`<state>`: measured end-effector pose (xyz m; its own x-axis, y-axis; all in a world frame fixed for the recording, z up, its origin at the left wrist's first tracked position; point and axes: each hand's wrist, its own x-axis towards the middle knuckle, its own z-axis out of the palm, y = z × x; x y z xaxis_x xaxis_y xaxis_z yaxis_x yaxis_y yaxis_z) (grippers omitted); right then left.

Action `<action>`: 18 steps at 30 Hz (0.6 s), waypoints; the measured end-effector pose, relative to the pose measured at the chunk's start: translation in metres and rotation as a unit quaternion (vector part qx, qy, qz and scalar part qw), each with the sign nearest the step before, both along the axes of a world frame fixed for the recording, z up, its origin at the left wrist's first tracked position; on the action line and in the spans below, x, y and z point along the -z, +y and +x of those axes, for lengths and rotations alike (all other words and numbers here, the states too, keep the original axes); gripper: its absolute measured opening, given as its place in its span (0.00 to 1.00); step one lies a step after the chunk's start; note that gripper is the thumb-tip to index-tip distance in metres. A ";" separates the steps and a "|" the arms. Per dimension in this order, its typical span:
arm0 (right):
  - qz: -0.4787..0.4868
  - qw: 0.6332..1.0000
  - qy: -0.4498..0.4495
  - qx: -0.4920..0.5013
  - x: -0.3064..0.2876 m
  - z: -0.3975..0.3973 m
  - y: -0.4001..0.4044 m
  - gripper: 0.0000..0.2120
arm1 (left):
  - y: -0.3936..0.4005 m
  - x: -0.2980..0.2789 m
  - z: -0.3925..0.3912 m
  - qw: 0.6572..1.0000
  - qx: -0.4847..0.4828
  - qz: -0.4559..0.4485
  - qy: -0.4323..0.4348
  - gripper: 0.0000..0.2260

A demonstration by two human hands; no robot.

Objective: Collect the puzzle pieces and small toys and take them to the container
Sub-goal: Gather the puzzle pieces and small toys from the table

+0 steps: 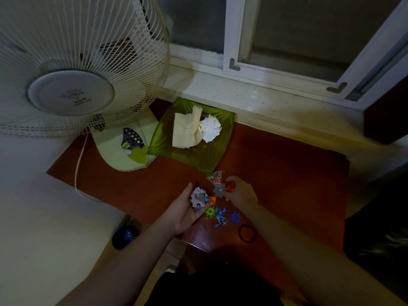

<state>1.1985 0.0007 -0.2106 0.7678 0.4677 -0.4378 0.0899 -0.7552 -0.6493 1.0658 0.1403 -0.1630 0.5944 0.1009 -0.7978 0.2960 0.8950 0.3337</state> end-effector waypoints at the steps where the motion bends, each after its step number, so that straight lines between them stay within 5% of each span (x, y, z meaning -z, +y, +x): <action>1: -0.002 1.000 -0.003 -0.006 0.001 0.000 0.002 0.19 | 0.000 0.000 -0.001 1.000 -0.006 -0.001 -0.004 0.17; 7: -0.014 1.000 -0.011 -0.023 -0.001 0.004 0.005 0.09 | 0.006 0.006 -0.008 0.999 -0.003 0.011 -0.031 0.09; 18: -0.040 0.999 0.026 0.012 -0.001 0.029 -0.024 0.13 | 0.005 0.009 -0.015 0.995 0.041 0.095 0.007 0.11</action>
